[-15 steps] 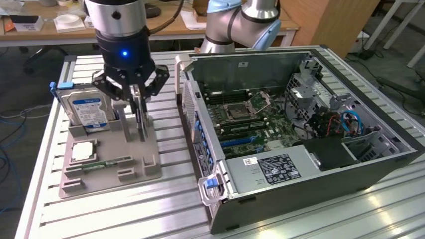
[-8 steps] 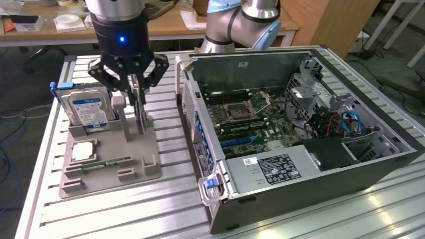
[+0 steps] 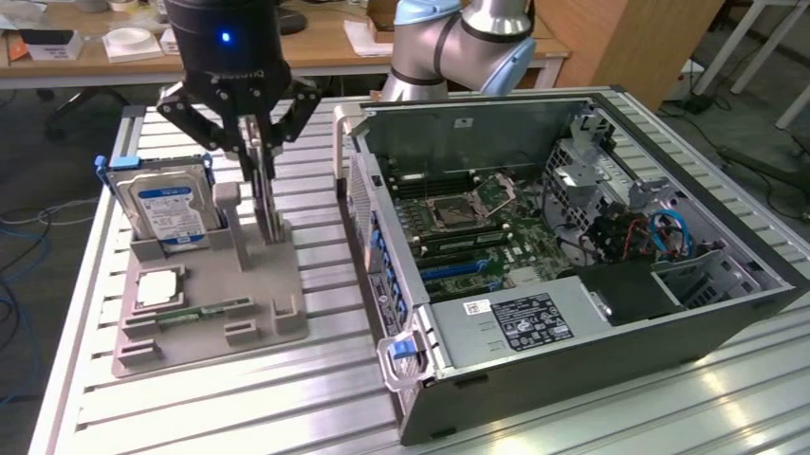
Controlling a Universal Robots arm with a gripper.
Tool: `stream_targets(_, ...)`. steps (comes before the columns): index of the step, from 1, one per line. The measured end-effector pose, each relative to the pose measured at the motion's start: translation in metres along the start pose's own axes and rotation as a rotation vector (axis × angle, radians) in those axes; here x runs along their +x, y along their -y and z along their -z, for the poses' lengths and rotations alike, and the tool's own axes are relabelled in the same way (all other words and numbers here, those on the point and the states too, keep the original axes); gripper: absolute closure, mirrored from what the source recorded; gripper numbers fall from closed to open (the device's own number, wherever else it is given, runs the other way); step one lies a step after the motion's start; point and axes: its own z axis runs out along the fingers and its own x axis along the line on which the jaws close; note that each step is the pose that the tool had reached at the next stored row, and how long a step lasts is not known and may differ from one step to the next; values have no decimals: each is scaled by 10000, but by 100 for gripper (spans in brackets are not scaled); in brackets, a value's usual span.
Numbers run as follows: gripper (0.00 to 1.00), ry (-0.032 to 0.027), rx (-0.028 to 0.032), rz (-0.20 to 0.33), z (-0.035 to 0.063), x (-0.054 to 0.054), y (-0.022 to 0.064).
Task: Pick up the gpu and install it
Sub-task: 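Pick up the gpu and move the gpu toward the slot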
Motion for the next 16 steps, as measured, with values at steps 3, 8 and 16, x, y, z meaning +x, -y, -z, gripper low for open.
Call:
stream_targets(3, 74, 0, 0, 0, 107, -3, -3)
stream_targets(8, 74, 1, -2, 0, 255, -6, -8)
stream_targets(16, 74, 1, -7, 0, 461, -11, -14)
